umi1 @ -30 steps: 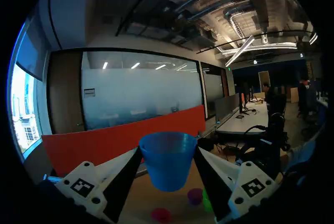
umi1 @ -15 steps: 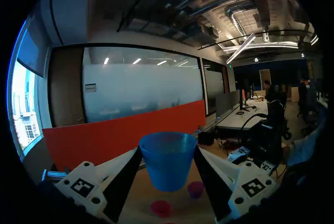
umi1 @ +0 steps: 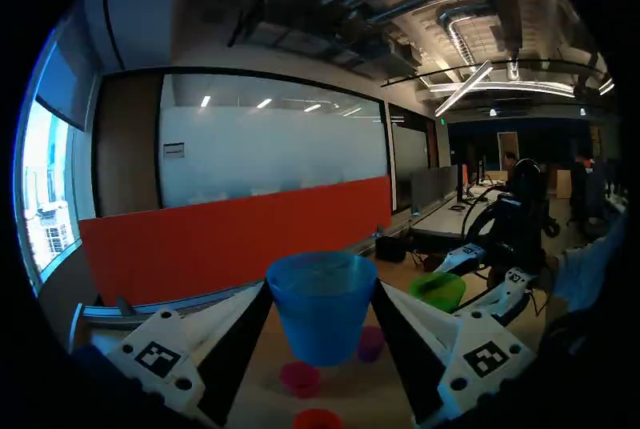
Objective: Pour water
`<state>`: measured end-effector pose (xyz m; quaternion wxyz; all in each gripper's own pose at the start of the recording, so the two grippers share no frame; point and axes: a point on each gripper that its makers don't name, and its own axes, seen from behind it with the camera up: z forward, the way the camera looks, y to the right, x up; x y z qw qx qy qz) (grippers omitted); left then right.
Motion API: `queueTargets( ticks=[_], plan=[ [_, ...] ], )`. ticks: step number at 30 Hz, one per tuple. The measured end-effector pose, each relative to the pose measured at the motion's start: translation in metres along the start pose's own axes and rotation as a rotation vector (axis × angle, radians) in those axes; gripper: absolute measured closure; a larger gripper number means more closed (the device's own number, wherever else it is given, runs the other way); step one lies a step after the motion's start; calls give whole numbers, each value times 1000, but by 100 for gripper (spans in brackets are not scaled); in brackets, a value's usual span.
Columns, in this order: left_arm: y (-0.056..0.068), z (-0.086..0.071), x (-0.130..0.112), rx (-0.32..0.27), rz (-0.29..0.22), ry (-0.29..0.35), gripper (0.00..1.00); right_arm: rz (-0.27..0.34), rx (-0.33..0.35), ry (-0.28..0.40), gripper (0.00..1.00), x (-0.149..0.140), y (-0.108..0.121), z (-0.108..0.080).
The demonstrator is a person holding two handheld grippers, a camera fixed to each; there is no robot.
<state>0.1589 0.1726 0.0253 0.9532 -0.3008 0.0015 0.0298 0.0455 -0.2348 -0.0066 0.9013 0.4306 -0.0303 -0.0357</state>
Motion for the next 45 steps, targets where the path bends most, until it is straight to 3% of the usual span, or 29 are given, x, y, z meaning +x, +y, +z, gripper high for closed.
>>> queueTargets(
  ticks=[20,32,45],
  plan=[
    [18,-1,-50,-48,10,-90,13,7,-4,-40,12,-9,7,-15],
    [26,-5,-91,-88,17,-172,13,-18,31,-134,12,-38,4,-21],
    [44,-3,-136,-134,38,-272,13,-31,64,-231,12,-68,5,-28]
  ],
)
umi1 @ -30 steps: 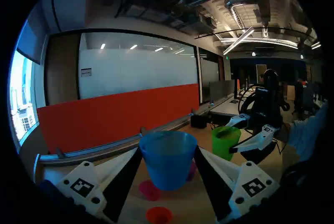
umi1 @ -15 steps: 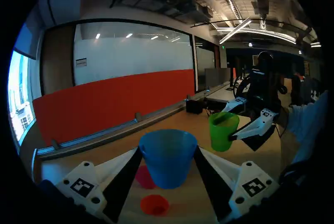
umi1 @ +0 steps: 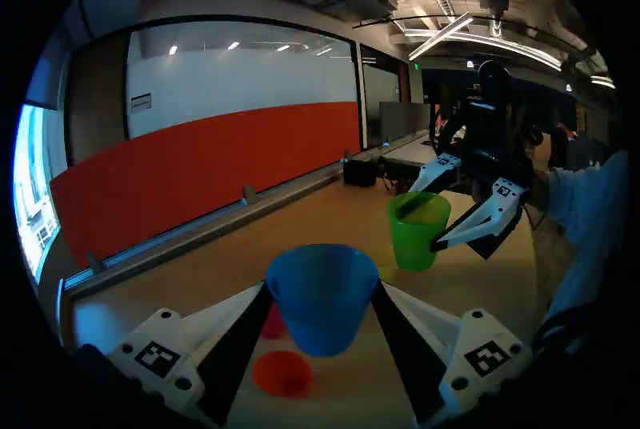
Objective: Pour water
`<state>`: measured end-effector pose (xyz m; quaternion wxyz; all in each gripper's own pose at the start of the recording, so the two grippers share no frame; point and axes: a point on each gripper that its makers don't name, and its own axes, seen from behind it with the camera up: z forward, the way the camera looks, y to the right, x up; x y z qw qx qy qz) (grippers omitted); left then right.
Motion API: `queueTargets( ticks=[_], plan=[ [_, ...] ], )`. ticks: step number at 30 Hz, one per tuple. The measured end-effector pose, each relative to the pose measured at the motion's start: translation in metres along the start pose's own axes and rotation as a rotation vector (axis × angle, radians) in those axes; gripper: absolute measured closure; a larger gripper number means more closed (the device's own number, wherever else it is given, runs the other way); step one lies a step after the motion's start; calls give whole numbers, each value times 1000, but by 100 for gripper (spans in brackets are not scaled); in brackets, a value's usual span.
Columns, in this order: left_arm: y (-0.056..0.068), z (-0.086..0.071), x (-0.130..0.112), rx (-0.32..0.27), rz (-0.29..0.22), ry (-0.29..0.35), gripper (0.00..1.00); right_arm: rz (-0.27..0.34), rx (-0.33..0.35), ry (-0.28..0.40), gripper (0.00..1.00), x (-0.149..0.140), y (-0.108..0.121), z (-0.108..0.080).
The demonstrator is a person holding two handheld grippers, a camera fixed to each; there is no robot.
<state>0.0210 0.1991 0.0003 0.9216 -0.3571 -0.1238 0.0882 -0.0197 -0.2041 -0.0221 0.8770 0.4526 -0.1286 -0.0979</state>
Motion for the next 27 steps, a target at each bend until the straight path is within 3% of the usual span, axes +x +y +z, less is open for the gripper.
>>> queueTargets(
  ticks=[27],
  plan=[
    [29,24,-89,-97,64,-206,13,-13,42,-176,12,-64,5,11]
  ],
)
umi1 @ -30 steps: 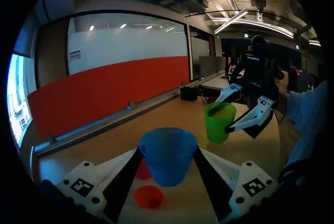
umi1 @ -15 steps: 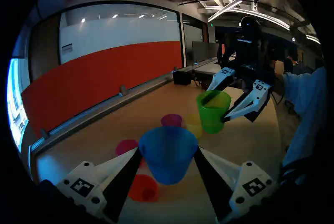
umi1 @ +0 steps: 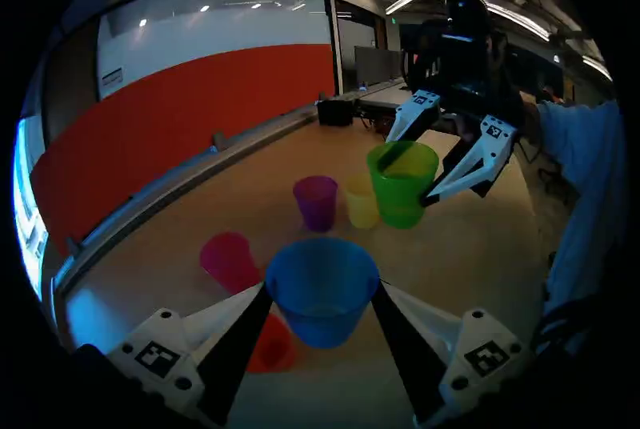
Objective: Pour water
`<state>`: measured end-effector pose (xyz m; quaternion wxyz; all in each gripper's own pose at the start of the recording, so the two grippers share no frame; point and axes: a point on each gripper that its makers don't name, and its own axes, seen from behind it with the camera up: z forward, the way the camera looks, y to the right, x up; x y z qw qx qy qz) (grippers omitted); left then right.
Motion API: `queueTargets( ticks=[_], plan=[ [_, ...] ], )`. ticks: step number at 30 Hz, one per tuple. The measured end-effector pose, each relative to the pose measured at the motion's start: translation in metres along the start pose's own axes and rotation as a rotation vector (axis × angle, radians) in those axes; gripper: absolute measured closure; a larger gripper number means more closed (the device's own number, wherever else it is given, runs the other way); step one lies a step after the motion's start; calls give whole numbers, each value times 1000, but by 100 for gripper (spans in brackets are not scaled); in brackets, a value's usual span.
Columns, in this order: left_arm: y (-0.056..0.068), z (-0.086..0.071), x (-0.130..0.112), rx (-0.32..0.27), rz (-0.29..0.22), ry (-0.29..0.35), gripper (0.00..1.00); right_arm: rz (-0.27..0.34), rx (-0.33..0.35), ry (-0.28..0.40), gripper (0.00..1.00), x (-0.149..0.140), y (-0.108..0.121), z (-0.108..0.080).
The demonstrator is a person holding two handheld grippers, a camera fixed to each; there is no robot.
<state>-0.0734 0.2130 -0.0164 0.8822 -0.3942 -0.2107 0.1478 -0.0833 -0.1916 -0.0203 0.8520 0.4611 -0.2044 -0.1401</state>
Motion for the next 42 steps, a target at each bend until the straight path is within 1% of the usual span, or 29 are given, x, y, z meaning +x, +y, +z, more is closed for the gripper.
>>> queueTargets(
  ticks=[8,20,25,30,35,42],
  plan=[
    [12,13,-19,-33,12,-39,13,-8,11,-36,12,-17,-4,9],
    [27,26,-38,-70,5,-61,13,5,14,-69,12,-40,-6,20],
    [31,30,-47,-77,8,-71,12,7,11,-85,12,-51,-5,24],
    [34,34,-53,-83,-3,-76,12,9,5,-99,12,-61,-4,28],
    [36,35,-58,-87,-11,-78,12,10,2,-109,12,-68,-4,32],
    [39,36,-63,-88,-5,-77,13,9,1,-118,12,-75,-6,36]
  ],
)
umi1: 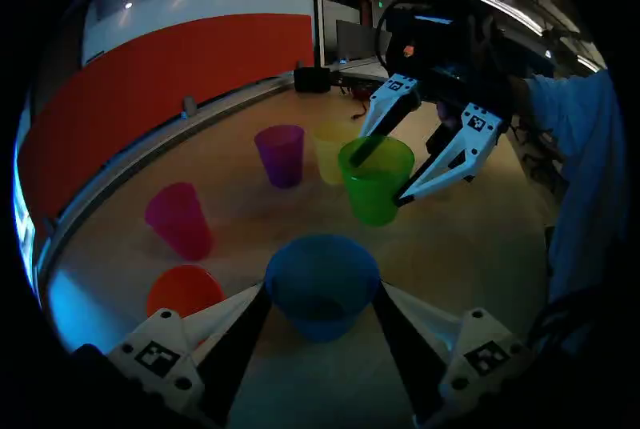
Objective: Pour water
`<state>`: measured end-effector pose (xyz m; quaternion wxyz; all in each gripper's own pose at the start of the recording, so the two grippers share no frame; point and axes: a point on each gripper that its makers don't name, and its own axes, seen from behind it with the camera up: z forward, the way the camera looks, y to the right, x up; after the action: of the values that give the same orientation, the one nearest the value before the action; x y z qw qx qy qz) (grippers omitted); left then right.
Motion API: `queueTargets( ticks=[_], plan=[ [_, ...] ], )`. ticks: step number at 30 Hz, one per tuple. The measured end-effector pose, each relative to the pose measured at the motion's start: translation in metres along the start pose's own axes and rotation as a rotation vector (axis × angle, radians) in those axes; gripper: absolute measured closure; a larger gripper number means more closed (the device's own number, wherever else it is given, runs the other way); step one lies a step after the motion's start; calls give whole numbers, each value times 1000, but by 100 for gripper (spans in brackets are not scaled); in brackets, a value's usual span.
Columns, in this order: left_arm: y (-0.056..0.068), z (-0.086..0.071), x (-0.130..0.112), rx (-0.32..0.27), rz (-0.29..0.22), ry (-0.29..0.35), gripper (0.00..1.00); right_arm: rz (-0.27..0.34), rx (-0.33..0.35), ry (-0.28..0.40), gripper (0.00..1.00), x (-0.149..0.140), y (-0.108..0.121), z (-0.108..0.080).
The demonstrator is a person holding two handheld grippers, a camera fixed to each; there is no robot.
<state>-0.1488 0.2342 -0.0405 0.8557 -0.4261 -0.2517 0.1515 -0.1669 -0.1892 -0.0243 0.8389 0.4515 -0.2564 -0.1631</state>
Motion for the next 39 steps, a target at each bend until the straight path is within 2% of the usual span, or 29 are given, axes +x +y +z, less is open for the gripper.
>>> queueTargets(
  ticks=[14,16,20,32,39],
  plan=[
    [-1,-3,-11,6,-3,-21,12,-4,-12,-7,12,-8,-3,6],
    [-3,-4,-13,13,-3,-32,4,-2,-13,-7,12,-9,-4,7],
    [-6,-5,-16,25,0,-46,3,-1,-15,-9,12,-12,-4,9],
    [0,-12,-31,27,-13,-60,3,3,-27,-12,12,-18,-3,12],
    [3,-19,-38,27,-48,-58,3,12,-36,-10,11,-22,-4,10]
  ],
)
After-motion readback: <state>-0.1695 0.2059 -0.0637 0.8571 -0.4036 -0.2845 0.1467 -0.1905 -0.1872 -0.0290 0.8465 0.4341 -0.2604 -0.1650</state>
